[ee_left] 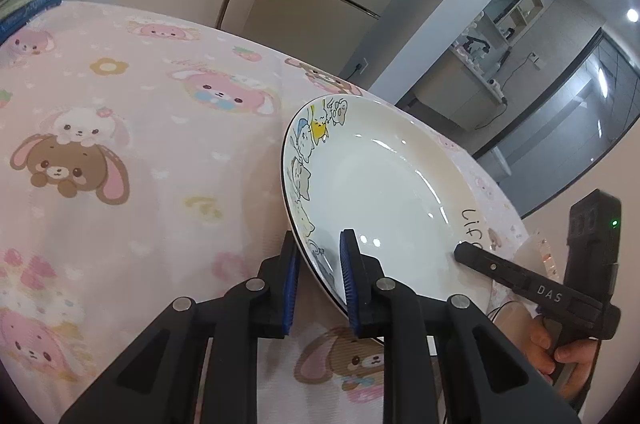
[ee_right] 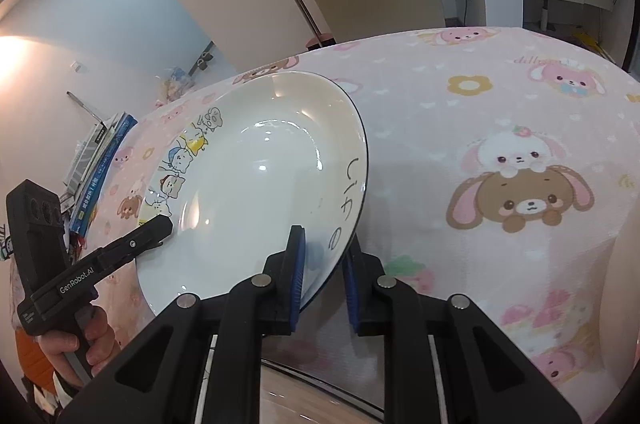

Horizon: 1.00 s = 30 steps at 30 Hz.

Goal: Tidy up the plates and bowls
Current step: 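Lift the cartoon plate with the left tool while the right tool carries its rim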

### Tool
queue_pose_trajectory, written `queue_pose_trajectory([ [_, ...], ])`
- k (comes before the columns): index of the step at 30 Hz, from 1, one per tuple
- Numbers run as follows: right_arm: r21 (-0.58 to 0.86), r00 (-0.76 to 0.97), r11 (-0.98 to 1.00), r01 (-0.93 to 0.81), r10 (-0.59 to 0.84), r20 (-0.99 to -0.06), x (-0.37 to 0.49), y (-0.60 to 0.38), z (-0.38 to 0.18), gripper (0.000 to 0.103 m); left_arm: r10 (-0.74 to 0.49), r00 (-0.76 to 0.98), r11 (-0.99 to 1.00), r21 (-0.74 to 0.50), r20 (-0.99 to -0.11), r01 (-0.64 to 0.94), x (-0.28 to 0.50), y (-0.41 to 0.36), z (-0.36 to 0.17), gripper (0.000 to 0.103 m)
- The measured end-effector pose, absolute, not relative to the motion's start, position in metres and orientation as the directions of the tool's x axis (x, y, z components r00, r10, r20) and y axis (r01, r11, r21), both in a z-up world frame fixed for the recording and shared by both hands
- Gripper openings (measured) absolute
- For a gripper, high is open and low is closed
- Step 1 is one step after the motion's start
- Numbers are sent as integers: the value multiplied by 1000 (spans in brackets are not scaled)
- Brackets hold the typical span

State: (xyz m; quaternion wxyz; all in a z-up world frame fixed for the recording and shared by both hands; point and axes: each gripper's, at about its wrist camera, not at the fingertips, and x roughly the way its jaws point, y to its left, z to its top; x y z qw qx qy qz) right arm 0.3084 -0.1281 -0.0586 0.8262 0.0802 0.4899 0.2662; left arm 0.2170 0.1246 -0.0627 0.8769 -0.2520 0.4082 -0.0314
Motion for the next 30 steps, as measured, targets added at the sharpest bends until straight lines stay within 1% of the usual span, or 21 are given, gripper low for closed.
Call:
queue_pose_trajectory([
  [3,366,409,853,-372,505,-760,305,-126,-53,17,-245,663,880,-449,-707,-153,216,121,-61,21],
  [10,381,435,838,-391,533,-726,302,-128,-43,17,-226,709,877,-456,-668,-150,209,125,-50,21],
  [12,391,430,834,-390,541,-723,301,-129,-40,17,-234,726,869,-474,-647,-142,206,127,-43,21],
  [15,401,449,824,-399,557,-699,296,-131,-28,17,-240,733,859,-490,-637,-146,203,130,-31,21],
  [19,405,463,817,-411,570,-679,290,-131,-13,17,-212,761,879,-459,-613,-125,195,127,-8,21],
  [21,420,454,809,-411,581,-676,288,-132,-9,17,-208,769,877,-464,-604,-127,190,127,1,21],
  [24,445,449,802,-398,593,-669,282,-137,-3,17,-222,764,866,-483,-606,-131,183,128,7,21],
  [27,405,450,824,-396,559,-696,272,-137,6,17,-217,737,885,-448,-640,-129,178,119,16,21],
  [30,414,447,820,-395,566,-693,259,-147,14,17,-225,747,885,-452,-626,-112,164,110,28,21],
])
